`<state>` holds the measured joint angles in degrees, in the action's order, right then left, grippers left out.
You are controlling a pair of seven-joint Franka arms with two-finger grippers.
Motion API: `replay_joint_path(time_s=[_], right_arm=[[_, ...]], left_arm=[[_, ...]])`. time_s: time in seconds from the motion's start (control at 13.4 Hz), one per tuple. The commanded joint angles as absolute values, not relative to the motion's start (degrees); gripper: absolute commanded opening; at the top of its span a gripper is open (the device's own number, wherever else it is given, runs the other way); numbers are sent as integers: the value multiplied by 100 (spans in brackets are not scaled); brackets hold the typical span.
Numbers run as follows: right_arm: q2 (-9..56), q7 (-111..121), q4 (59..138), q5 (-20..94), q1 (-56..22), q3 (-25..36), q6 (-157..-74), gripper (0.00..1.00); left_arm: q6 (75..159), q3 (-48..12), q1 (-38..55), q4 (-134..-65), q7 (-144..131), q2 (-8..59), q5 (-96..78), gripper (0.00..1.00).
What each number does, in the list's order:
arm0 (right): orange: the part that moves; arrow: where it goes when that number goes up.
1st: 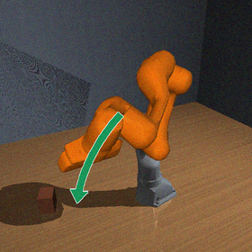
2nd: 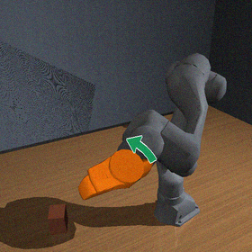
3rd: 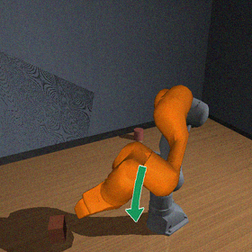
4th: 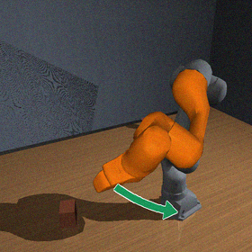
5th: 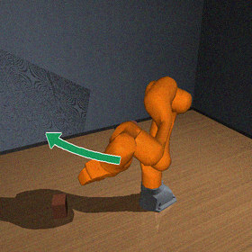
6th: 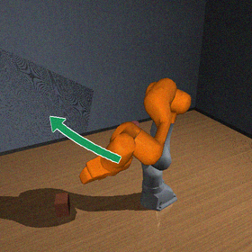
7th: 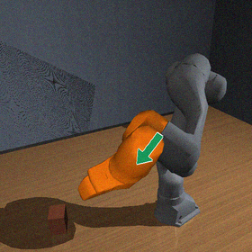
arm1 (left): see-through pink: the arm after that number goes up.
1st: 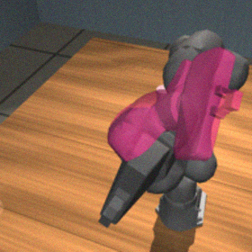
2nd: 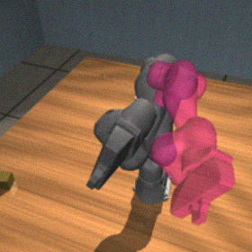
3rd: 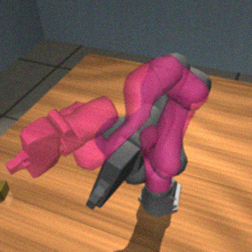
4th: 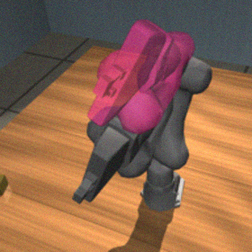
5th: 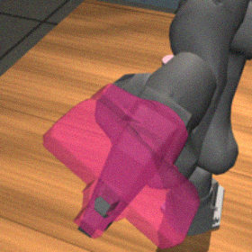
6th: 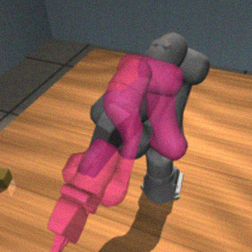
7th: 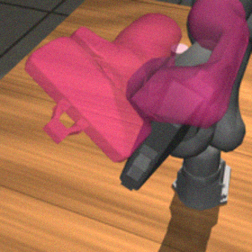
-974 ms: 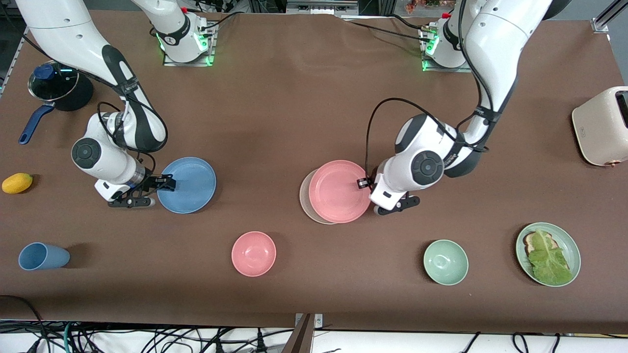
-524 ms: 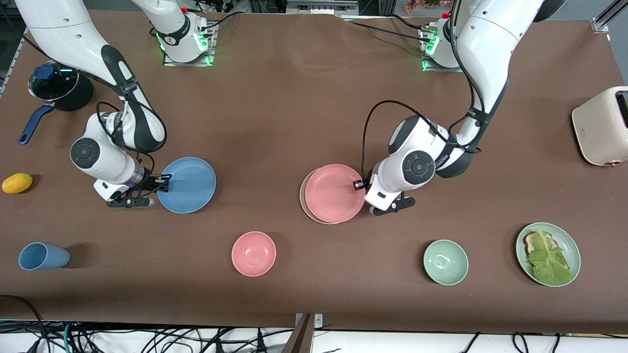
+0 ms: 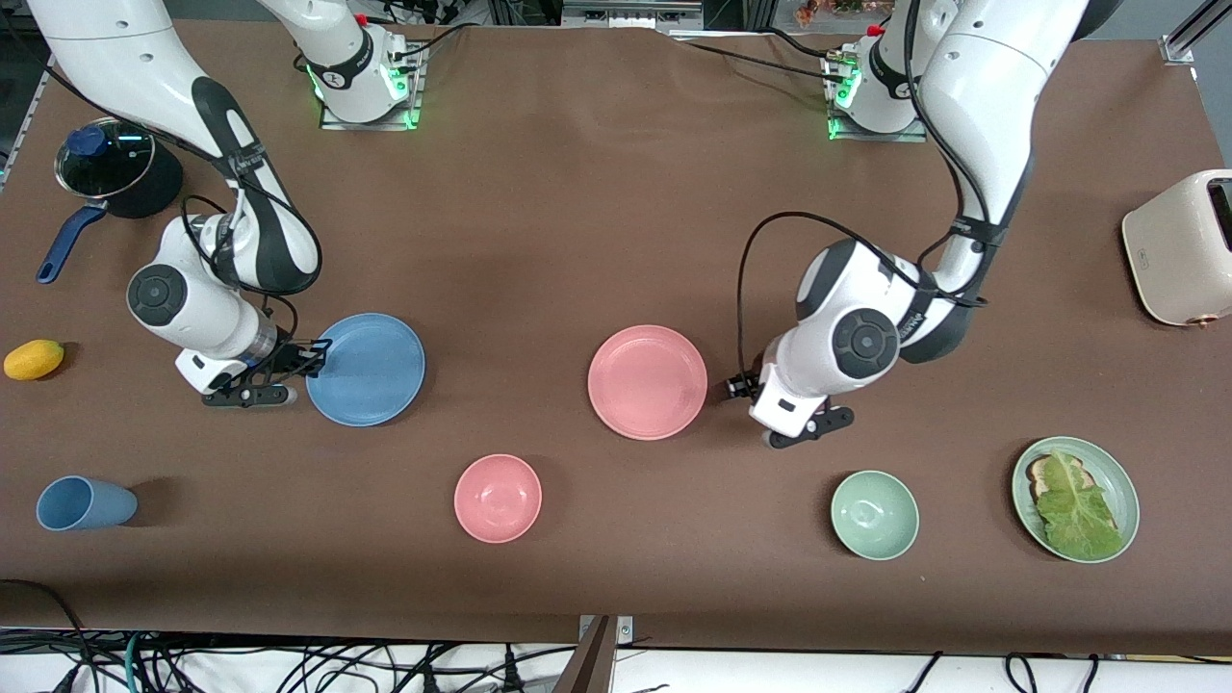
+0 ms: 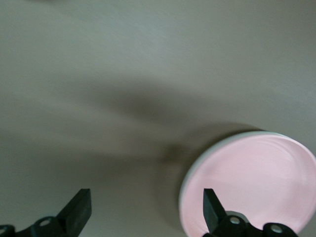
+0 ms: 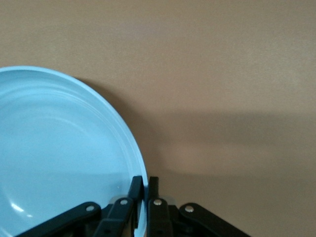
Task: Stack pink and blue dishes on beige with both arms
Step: 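Release the pink plate with the left gripper and withdraw it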
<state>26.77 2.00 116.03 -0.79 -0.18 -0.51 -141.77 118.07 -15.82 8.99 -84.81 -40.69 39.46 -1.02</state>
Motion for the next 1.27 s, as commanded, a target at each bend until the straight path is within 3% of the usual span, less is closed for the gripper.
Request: replay_joint_path(time_s=[0.0,0.45,0.9,1.2], right_arm=[[2418,246,11278,-97,35,-158,-13486,0],[2443,202,8968,-35,-350,-624,-11121,0],[2513,-1247,8666,149,-1395,-633,-10977,0],[2838,-2581,8534,404,-2257,-624,-11450,0]], left_arm=[[11374,-1617,520,-8455,-3483,3780,53,100],[10566,-1608,-473,-8464,-2216,3481,70,100],[9766,-1600,-852,-8429,-1898,3077,921,100],[9265,-1600,-1089,-8438,-1890,2655,1028,100]])
